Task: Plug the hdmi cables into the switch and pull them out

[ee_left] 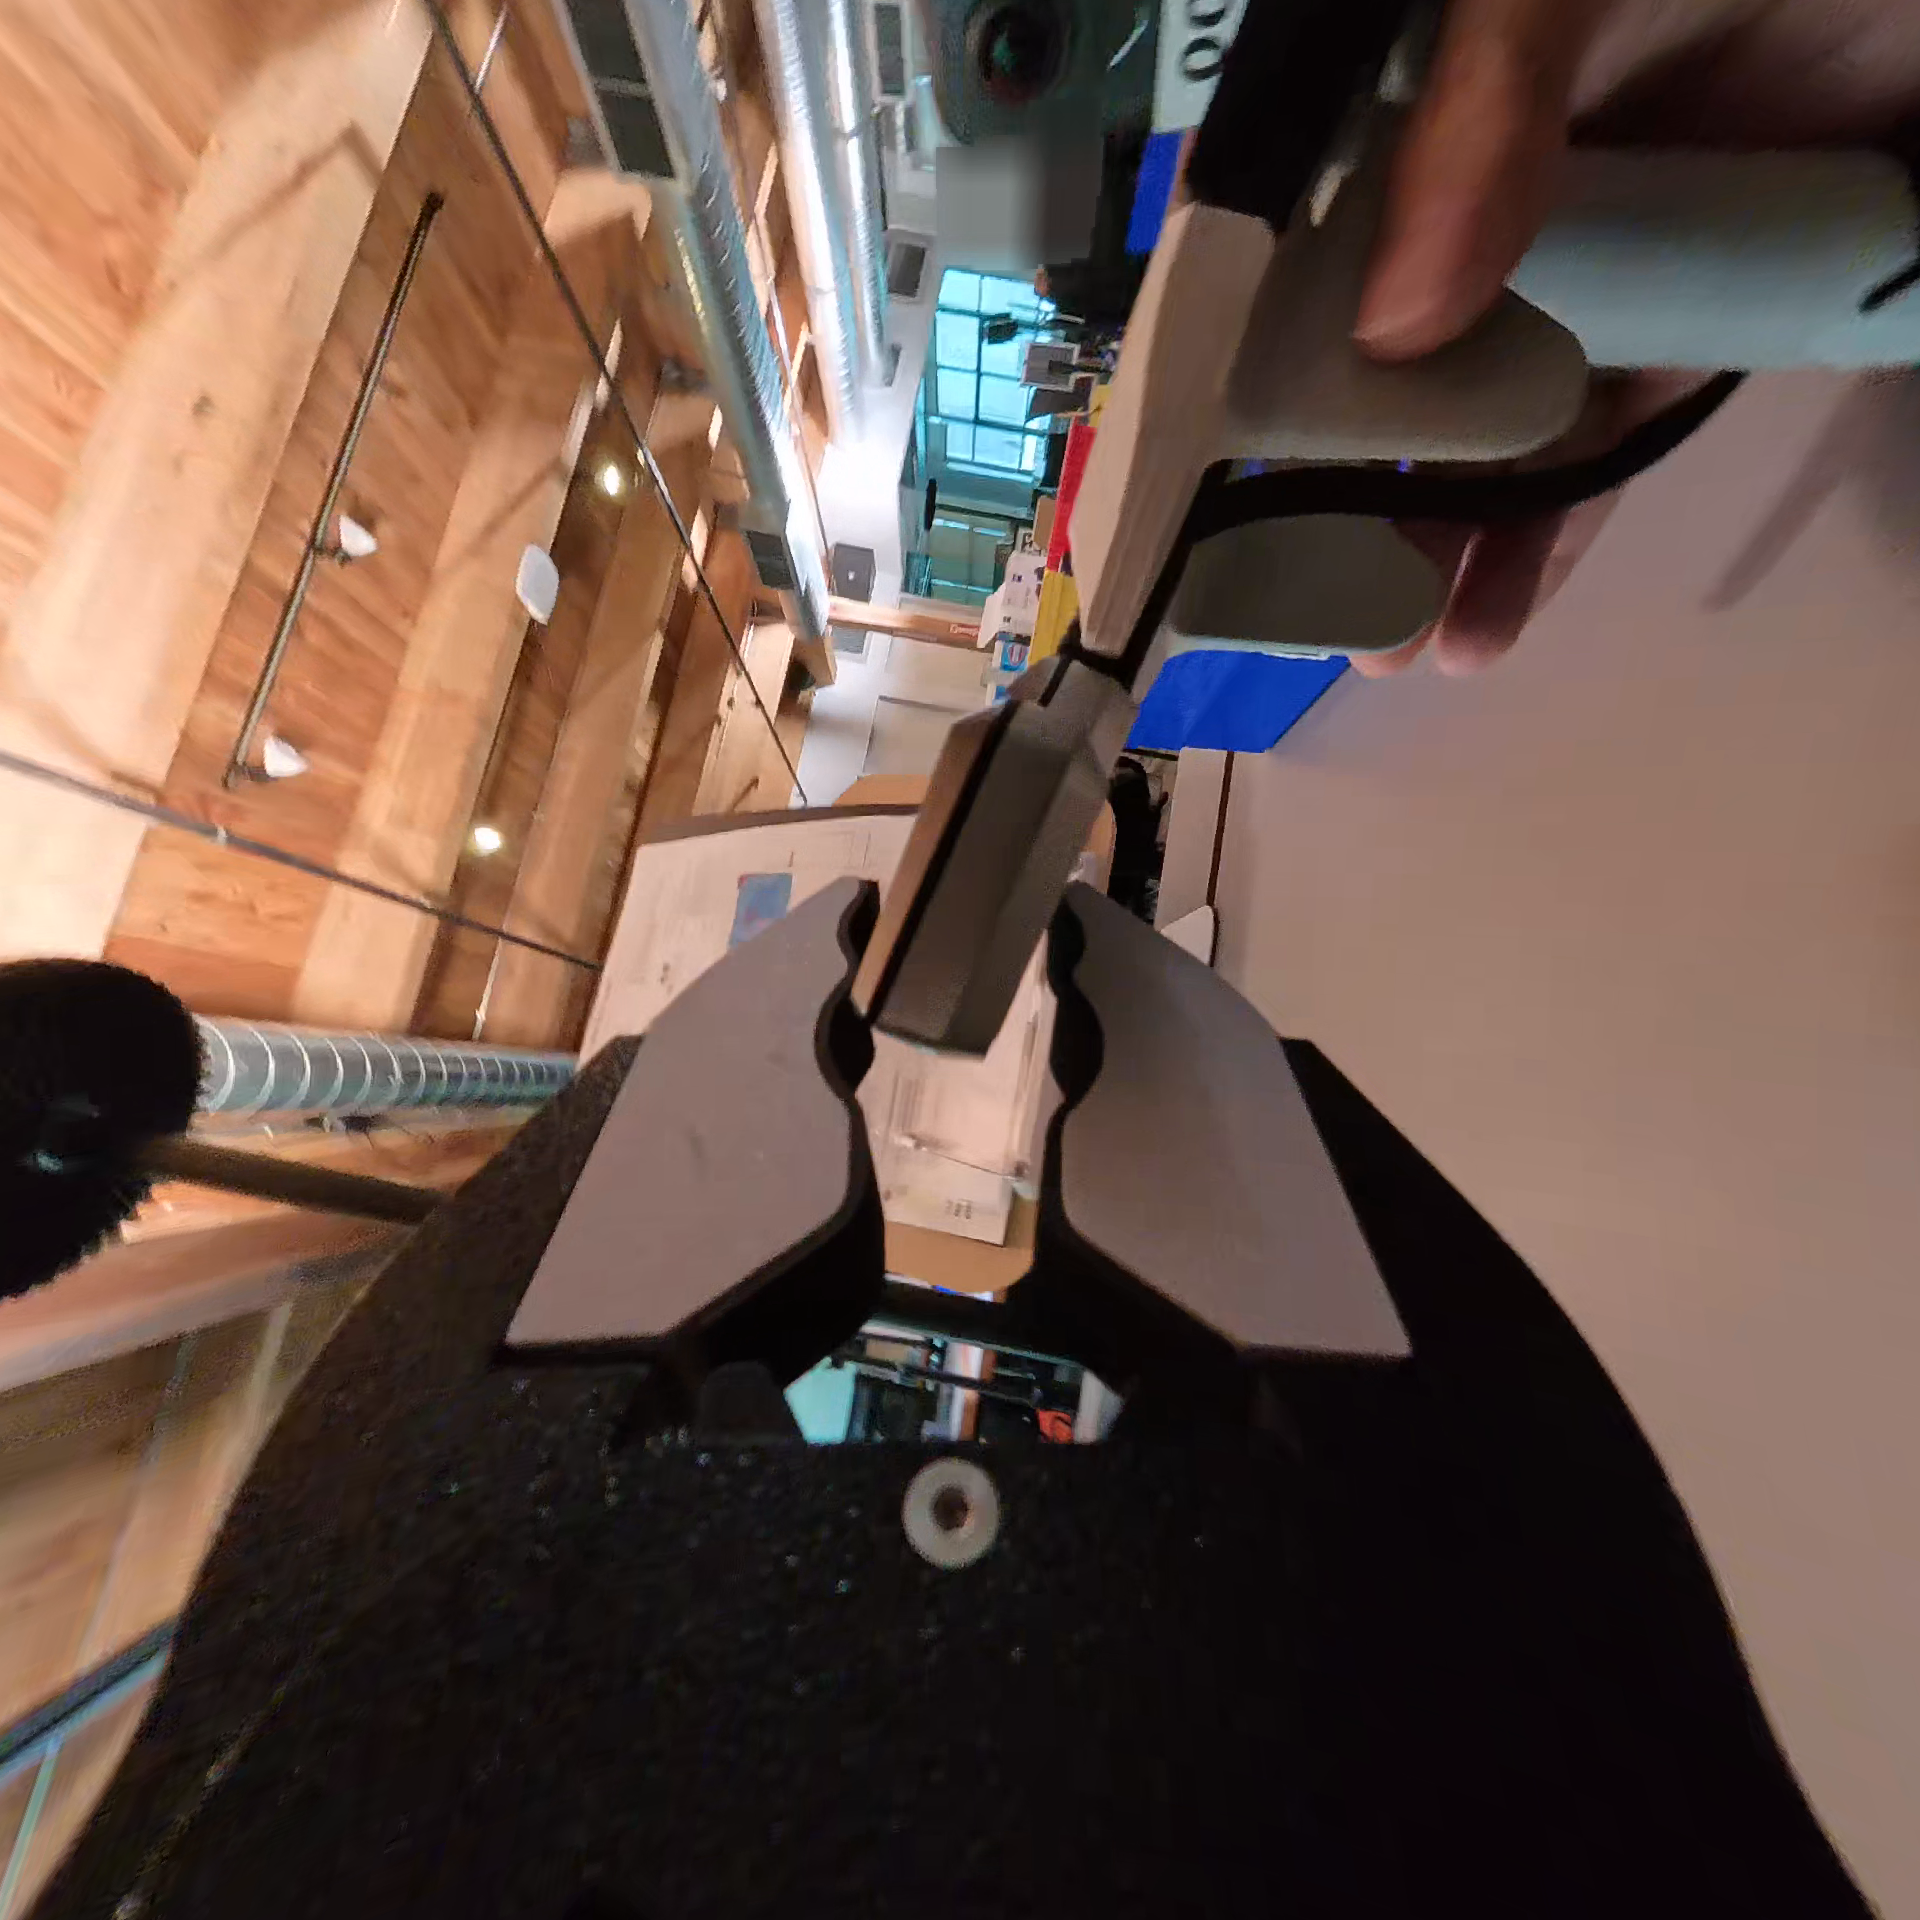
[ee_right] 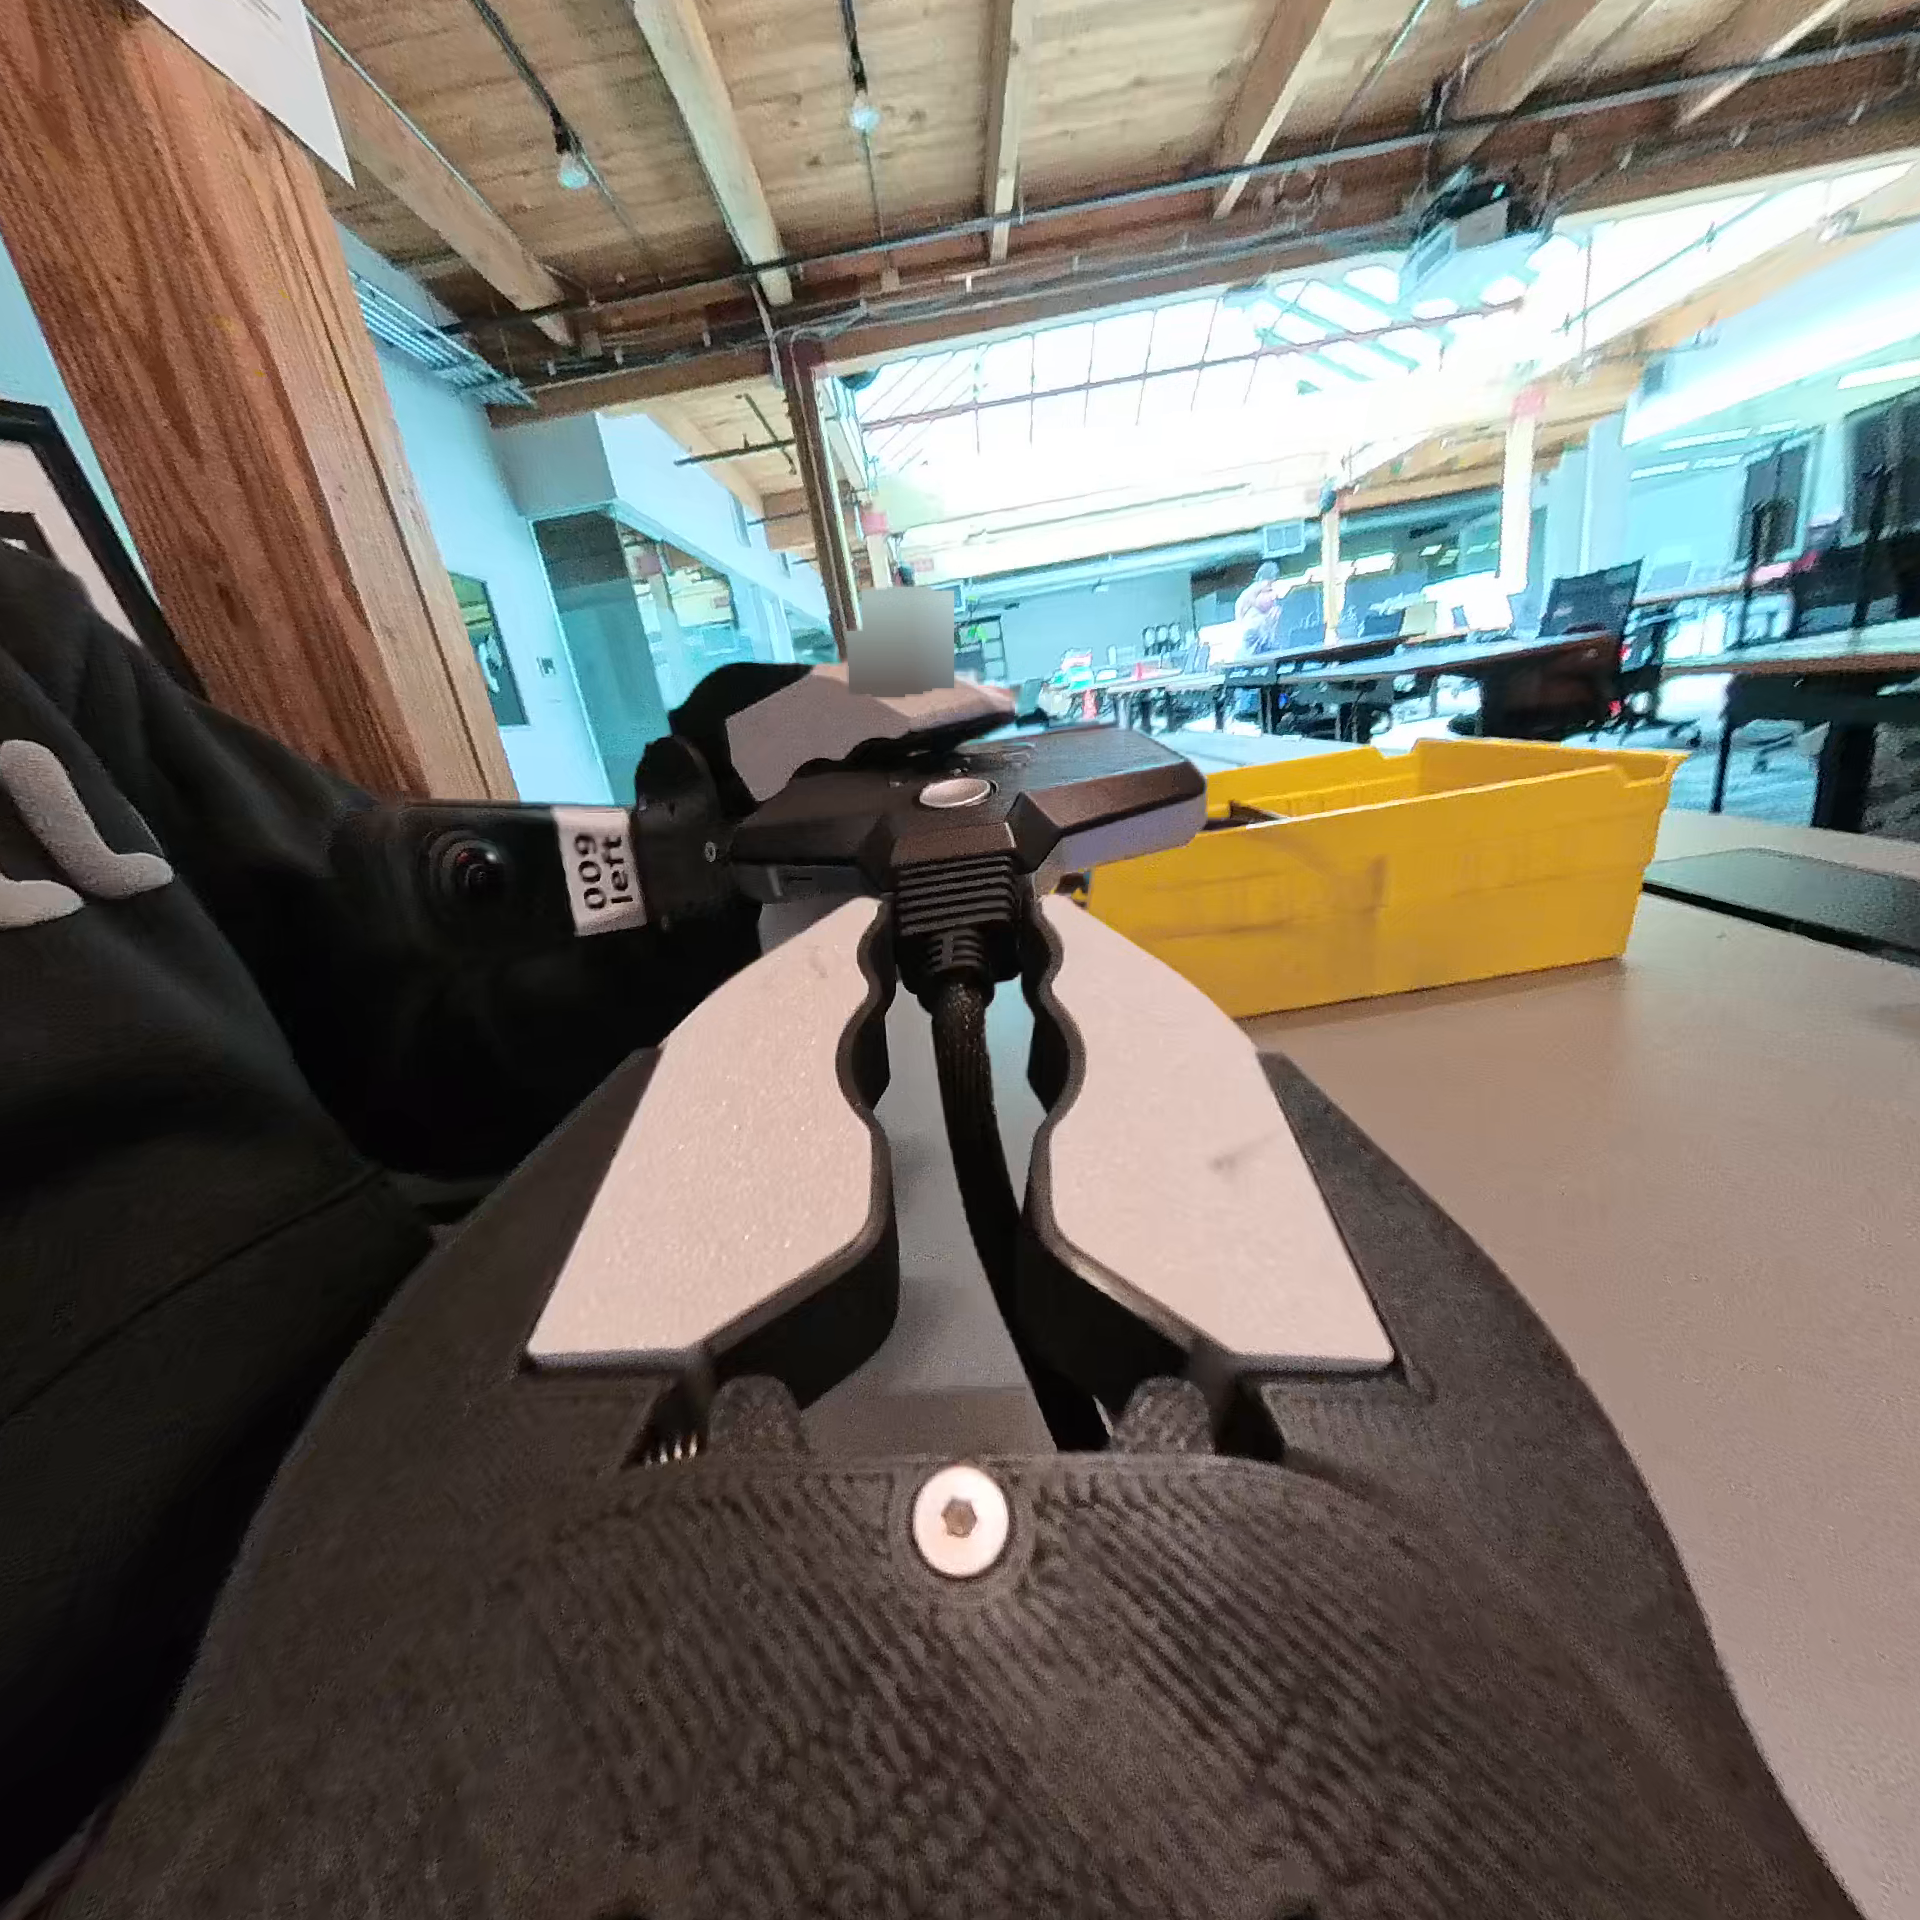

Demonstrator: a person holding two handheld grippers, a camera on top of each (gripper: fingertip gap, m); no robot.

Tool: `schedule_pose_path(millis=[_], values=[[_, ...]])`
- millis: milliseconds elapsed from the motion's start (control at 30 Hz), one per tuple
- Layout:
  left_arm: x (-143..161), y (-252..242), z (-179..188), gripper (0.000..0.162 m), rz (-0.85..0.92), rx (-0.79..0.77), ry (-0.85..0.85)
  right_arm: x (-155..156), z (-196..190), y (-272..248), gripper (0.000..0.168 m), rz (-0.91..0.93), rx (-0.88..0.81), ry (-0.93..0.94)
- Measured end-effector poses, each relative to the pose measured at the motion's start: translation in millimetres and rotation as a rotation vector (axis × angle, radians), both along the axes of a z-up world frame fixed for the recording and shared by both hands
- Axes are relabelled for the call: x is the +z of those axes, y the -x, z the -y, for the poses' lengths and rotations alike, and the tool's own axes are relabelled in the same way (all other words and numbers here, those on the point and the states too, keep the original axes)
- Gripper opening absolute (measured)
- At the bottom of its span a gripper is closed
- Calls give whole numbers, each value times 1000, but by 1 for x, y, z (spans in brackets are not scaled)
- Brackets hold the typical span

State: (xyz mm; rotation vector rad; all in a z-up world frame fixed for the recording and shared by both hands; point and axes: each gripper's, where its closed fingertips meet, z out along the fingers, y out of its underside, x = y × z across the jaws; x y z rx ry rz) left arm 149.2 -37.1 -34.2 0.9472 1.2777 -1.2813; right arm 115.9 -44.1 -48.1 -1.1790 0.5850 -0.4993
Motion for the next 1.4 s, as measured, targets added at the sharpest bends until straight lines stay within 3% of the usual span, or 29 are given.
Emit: schedule_pose_path(millis=[200,400,567,667,800,933,1067,1200,1300,1367,1400], values=[[0,-1,5,30,-128,51,77,8,7,2,23,136,-110,18],[-4,-1,8,30,-194,38,86,9,9,1,23,130,-106,-12],[-9,-2,10,31,-260,16,68,7,7,1,23,108,-157,100],[-11,2,7,36,-390,-52,2,7,10,0,23,92,-151,75],[9,-17,-18,46,-625,-78,-8,15,29,0,23,92,-179,-63],[20,-88,-60,44,-897,163,-67,11,35,-2,23,76,-192,-90],[-17,-164,-116,52,-991,584,-249,9,31,-4,23,74,-190,-70],[-51,-182,-131,50,-1083,673,-347,11,32,-2,23,80,-171,-95],[-59,-196,-136,28,-1053,747,-332,12,33,0,22,90,-174,-109],[-65,-192,-132,10,-1075,717,-367,13,35,1,22,95,-173,-124],[-67,-191,-131,9,-1090,715,-380,13,36,2,22,98,-176,-133]])
